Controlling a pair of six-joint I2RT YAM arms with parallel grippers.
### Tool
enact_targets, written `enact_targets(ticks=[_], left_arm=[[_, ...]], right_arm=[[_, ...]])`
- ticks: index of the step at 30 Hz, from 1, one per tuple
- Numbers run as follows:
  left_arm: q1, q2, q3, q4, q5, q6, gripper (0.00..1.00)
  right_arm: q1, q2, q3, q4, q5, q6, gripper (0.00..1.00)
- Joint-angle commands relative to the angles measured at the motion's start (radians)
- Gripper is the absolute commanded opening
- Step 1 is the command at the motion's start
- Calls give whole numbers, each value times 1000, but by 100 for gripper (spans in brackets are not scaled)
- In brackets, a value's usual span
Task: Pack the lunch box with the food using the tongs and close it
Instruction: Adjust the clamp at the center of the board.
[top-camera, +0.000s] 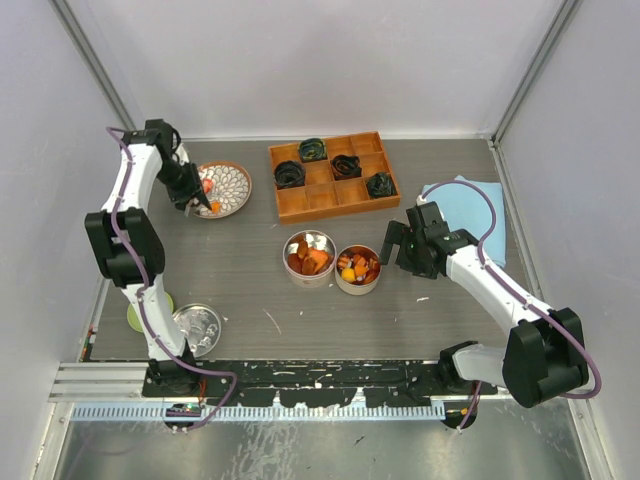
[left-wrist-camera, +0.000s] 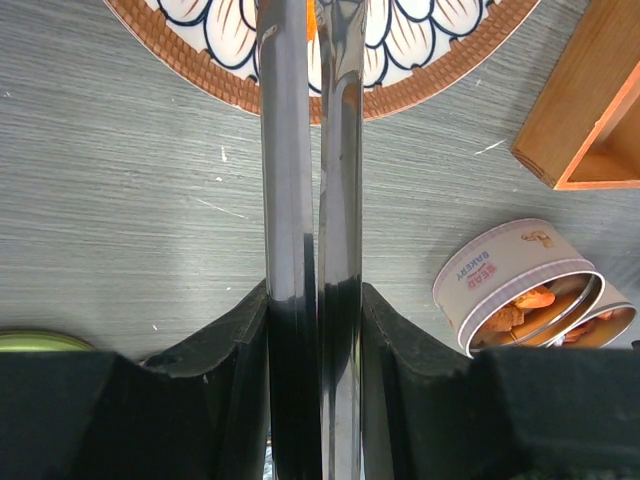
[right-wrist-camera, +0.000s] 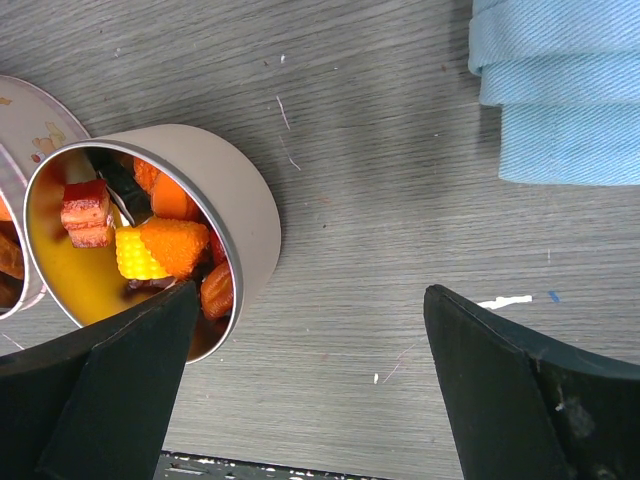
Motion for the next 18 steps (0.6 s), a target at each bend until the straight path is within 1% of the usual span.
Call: enact_targets(ticks=[1,4,6,7,9,12,15,18], left_arm=[[7,13,4,26,1,-4,34],[7,23,3,29,-6,-15,33],[6,23,14,12,1,-23,29],[7,4,7,17,23,-26,28],[7,-73,-41,81,55,-46,30],[8,-168,-80,98,95,-54,30],[-5,-280,-181,155,136,-91,31],[-61,-404,-364,218,144,-128,32]], right_arm=[[-5,-12,7,33,-5,2,100],[-3,-11,7,33,-6,0,100],[-4,-12,10,30,-6,0,100],[-4,-13,13,27,-4,-2,100],[-5,-17,15,25,4,-2,100],[-5,-14,24,24,-1,-1,100],[-5,-11,29,25,-8,2,100],[-3,-7,30,27,-13,4,100]])
